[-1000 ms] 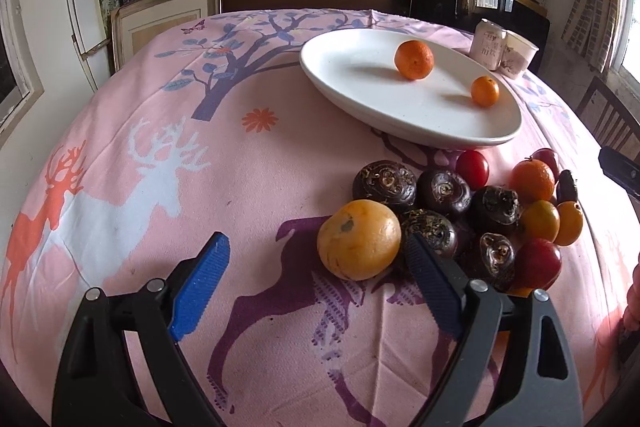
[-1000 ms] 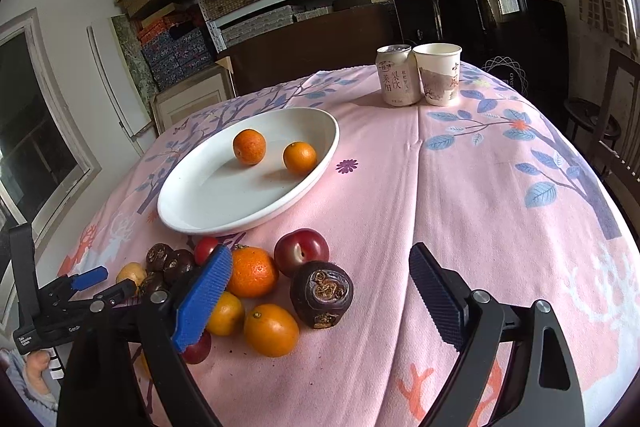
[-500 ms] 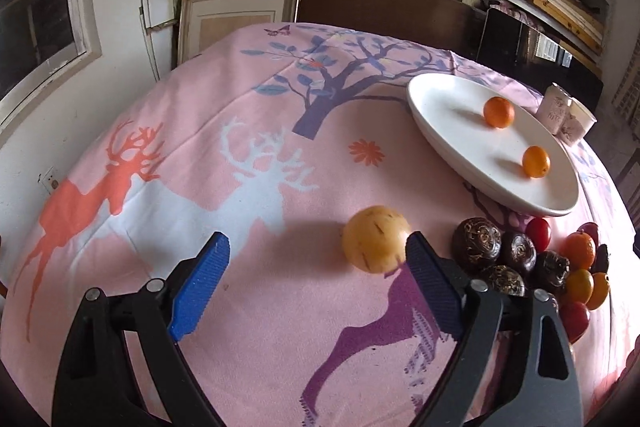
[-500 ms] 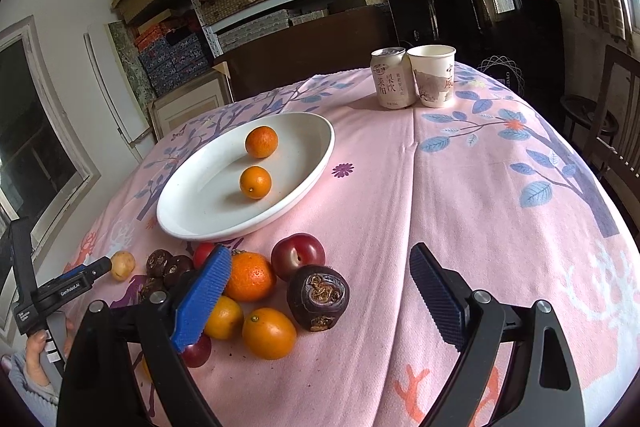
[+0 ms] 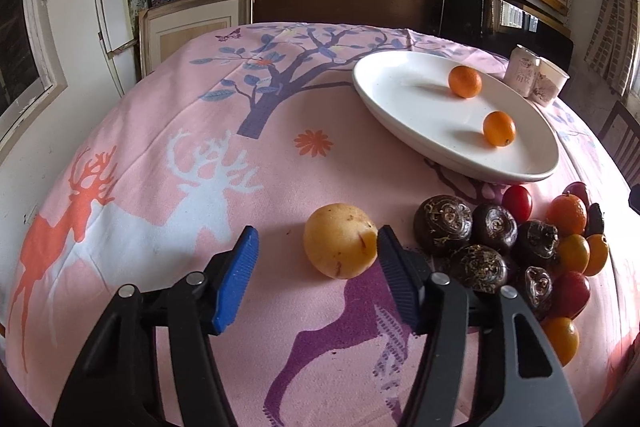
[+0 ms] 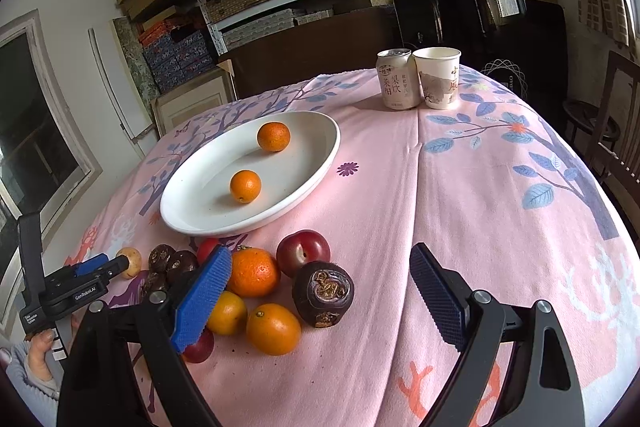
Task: Organize fruits
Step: 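Grasp the yellow round fruit with the left gripper while the right gripper reaches the dark brown fruit, then place the yellow fruit on the plate with the left gripper while the right places the dark fruit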
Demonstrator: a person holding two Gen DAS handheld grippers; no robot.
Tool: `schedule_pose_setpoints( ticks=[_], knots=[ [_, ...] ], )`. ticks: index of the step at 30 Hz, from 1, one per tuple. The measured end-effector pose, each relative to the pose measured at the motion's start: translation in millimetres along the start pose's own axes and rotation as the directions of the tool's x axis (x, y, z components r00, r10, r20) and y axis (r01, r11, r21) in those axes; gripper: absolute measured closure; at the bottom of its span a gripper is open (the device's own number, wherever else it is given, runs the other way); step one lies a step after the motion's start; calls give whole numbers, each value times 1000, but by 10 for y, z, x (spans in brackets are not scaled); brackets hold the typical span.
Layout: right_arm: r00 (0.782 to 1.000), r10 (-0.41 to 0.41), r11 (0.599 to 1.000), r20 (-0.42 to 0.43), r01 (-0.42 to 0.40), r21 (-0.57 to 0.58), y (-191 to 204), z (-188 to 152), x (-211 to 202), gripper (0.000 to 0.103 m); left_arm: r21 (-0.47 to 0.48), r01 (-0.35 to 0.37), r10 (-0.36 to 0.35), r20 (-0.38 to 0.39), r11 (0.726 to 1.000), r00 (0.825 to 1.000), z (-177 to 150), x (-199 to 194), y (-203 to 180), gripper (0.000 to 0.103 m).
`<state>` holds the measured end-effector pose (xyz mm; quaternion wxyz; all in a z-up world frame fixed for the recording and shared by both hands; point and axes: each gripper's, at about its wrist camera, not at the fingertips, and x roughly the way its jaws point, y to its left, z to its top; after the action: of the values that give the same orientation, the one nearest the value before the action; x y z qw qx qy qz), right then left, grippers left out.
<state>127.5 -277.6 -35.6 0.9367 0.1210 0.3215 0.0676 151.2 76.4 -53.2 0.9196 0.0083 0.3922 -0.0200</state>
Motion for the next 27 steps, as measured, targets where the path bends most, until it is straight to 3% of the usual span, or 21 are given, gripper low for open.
schedule_pose_setpoints(
  ticks=[5, 12, 16, 22, 27],
  knots=[
    [1000, 1, 1000, -8, -1, -10, 18, -14, -5, 12, 32, 44, -43, -25, 999, 999, 13, 78, -96, 61],
    [999, -2, 999, -37, 3, 34, -93, 0, 23, 12, -1, 67, -67, -42, 998, 997, 16, 118, -39, 62],
    [997, -2, 996, -75, 9, 89, -231, 13, 94, 13, 0, 40, -40, -34, 999, 999, 18, 104, -21, 63],
    [979, 92, 988, -183, -67, 136, -283, -44, 292, 30, -9, 49, -50, -29, 999, 998, 16, 80, 1, 63],
    [961, 140, 981, -239, -101, 168, -261, -96, 431, 34, 2, 58, -58, -33, 998, 998, 1, 77, -24, 63]
  ],
)
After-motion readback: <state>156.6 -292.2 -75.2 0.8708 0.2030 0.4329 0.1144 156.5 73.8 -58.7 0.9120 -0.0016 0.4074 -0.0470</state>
